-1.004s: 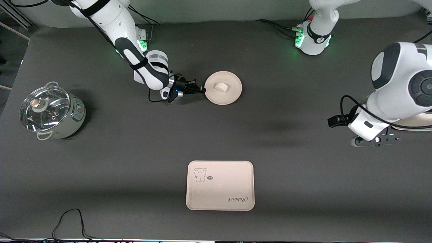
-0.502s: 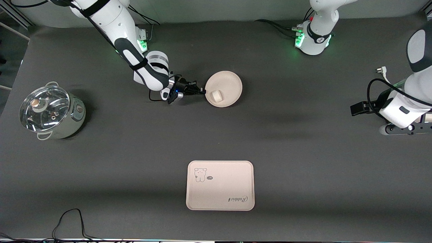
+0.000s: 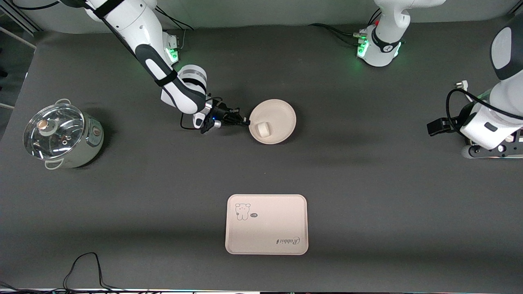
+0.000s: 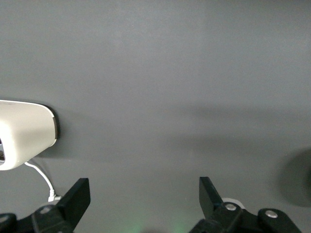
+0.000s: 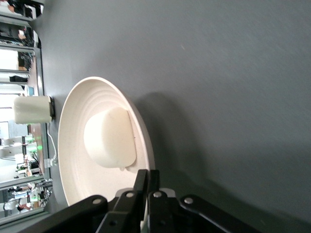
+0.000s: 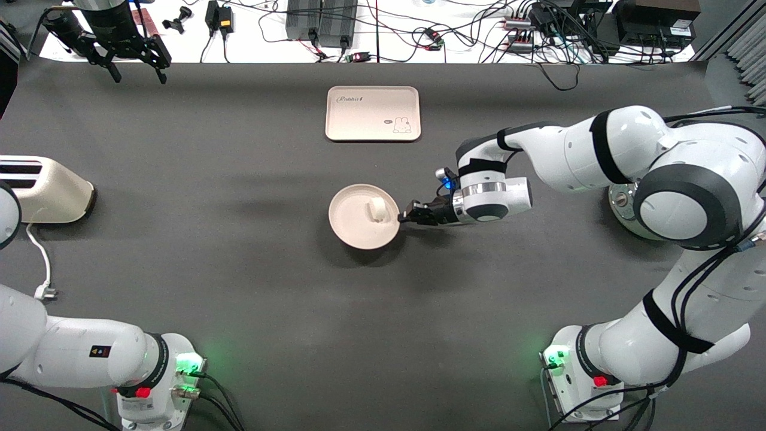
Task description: Place bun in plate and plate on tray
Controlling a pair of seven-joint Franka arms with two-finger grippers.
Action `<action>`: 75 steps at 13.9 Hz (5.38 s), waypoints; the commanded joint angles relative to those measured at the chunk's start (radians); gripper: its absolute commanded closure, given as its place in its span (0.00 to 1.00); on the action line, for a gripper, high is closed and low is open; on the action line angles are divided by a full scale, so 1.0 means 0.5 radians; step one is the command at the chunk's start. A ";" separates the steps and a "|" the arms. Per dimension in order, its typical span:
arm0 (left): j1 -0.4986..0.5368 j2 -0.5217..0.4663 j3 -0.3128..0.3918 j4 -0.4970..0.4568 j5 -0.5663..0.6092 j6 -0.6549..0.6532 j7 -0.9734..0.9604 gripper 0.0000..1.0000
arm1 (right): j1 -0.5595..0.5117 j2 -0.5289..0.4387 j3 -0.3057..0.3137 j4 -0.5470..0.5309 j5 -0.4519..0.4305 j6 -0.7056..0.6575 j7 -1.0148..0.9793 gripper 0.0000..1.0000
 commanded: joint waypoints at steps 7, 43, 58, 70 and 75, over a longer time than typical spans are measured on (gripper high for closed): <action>0.132 -0.052 -0.014 -0.011 -0.083 -0.036 0.065 0.00 | -0.089 0.064 -0.045 0.334 -0.855 0.096 0.810 1.00; 0.099 -0.003 -0.122 0.131 -0.093 -0.115 -0.067 0.00 | -0.105 1.056 -0.397 2.549 -3.503 -0.854 2.977 0.00; 0.148 -0.006 -0.101 0.103 -0.154 -0.082 -0.083 0.00 | -0.203 -1.055 -0.977 0.911 -4.050 -1.558 2.805 0.00; 0.133 -0.105 -0.110 -0.060 0.041 -0.075 -0.531 0.00 | -0.218 -1.074 -1.020 1.000 -4.195 -1.867 2.815 0.00; 0.276 -0.114 -0.085 -0.060 -0.074 -0.085 0.257 0.00 | -0.218 -1.056 -1.027 0.991 -4.161 -1.828 2.818 0.00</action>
